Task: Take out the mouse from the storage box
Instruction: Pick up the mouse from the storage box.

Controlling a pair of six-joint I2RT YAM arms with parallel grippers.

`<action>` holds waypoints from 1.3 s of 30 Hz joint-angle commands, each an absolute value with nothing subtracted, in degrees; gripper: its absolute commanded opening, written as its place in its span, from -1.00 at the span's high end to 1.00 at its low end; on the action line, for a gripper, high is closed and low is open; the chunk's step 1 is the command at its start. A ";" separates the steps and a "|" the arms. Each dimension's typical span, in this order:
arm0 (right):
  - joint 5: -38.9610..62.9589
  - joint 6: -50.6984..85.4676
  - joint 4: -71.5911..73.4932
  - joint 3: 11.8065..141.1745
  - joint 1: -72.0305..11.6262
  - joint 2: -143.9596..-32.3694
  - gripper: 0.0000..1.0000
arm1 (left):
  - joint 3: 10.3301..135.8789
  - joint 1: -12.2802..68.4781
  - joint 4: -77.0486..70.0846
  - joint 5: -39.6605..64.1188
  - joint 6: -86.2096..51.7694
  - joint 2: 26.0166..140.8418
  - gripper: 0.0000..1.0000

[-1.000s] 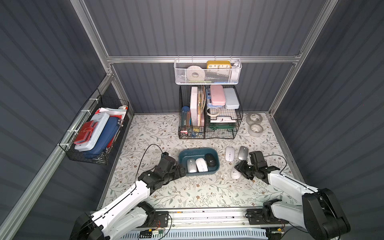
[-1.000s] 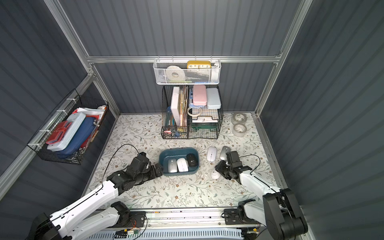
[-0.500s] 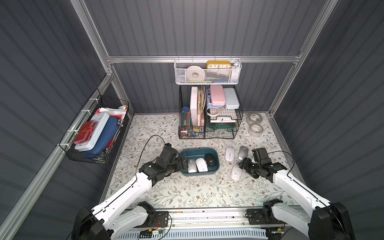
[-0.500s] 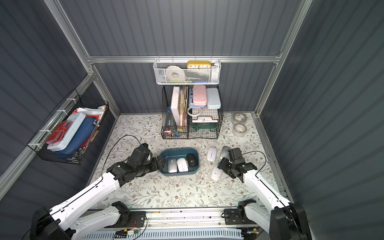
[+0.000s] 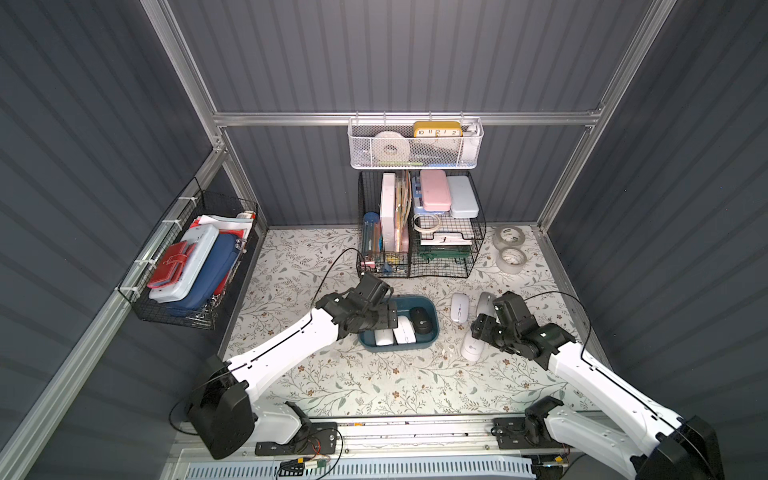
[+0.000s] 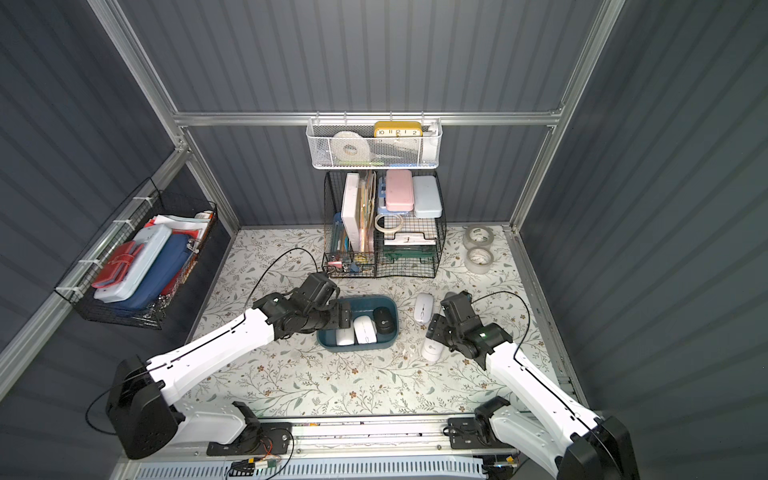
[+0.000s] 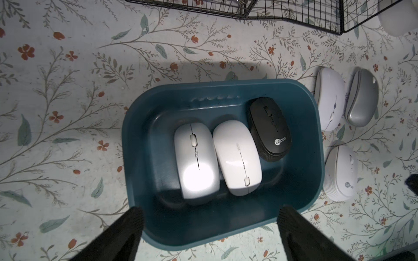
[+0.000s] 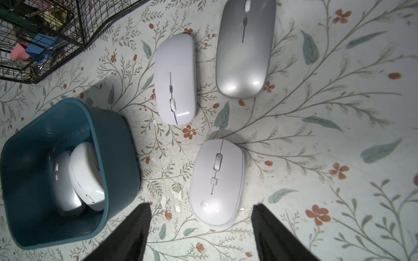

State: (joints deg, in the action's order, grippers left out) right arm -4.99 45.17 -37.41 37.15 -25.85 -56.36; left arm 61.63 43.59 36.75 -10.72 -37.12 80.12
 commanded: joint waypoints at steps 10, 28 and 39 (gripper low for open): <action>-9.66 43.73 -37.63 37.47 -28.31 -53.91 -0.54 | 66.47 44.63 42.63 -14.16 -34.67 92.04 -0.82; -7.92 44.91 -35.09 35.33 -28.45 -54.69 -0.54 | 69.97 45.70 43.32 -15.61 -37.42 103.75 -0.67; -6.28 45.51 -33.20 34.62 -28.65 -56.31 -0.53 | 70.27 45.97 43.59 -16.85 -39.01 106.31 -0.64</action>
State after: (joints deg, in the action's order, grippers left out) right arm -6.92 45.12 -34.96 35.33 -28.32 -55.92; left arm 69.30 45.71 41.93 -15.70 -37.60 105.67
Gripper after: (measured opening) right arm 0.769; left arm 0.819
